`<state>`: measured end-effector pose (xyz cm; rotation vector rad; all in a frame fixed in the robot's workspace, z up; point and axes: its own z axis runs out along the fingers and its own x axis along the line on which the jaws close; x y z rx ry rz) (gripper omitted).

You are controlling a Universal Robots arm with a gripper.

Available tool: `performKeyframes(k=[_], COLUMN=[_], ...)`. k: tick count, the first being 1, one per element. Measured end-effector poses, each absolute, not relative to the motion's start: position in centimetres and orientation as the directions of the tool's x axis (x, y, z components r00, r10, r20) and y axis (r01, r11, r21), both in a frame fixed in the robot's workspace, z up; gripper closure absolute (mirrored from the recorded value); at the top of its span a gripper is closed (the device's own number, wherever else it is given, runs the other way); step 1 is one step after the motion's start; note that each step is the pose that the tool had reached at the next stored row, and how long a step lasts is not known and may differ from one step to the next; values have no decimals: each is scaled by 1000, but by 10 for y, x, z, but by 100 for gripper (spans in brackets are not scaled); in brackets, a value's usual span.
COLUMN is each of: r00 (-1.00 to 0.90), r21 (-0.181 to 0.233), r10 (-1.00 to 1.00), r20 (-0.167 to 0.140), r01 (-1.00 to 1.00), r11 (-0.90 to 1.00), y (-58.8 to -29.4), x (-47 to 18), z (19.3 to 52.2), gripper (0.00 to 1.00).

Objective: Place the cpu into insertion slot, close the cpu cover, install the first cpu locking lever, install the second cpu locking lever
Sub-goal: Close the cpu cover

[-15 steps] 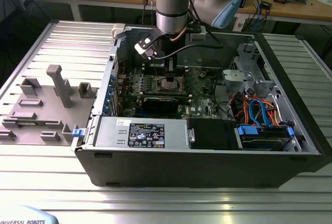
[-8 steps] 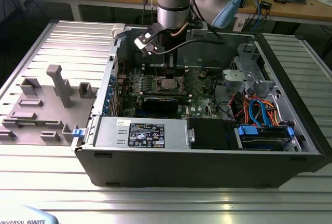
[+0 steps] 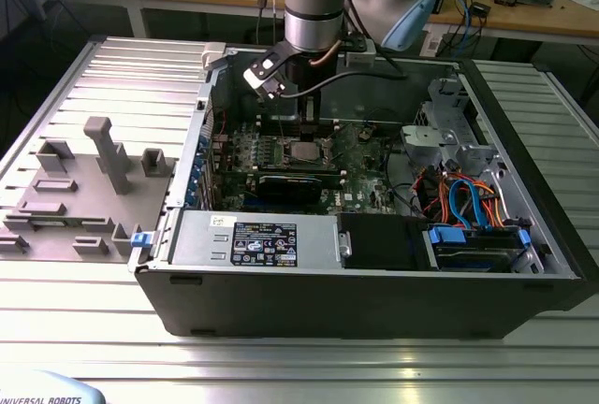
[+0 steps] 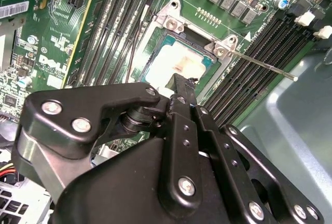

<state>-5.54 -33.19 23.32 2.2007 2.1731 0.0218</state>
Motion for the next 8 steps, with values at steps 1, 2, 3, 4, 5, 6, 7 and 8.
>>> performKeyframes(k=[1,2,3,4,5,6,7,8], r00=[13,13,13,13,13,13,13,13], r21=[44,45,45,45,45,45,45,45], r10=[1000,1000,1000,1000,1000,1000,1000,1000], r20=[-24,-24,-24,-24,-24,-24,-24,-24], r01=[999,999,999,999,999,999,999,999], r11=[-12,-12,-12,-12,-12,-12,-12,-12], y=[-332,-332,-332,-332,-332,-332,-332,-332], x=[-55,-55,-55,-55,-55,-55,-55,-55], z=[233,233,233,233,233,233,233,233], gripper=[89,89,89,89,89,89,89,89])
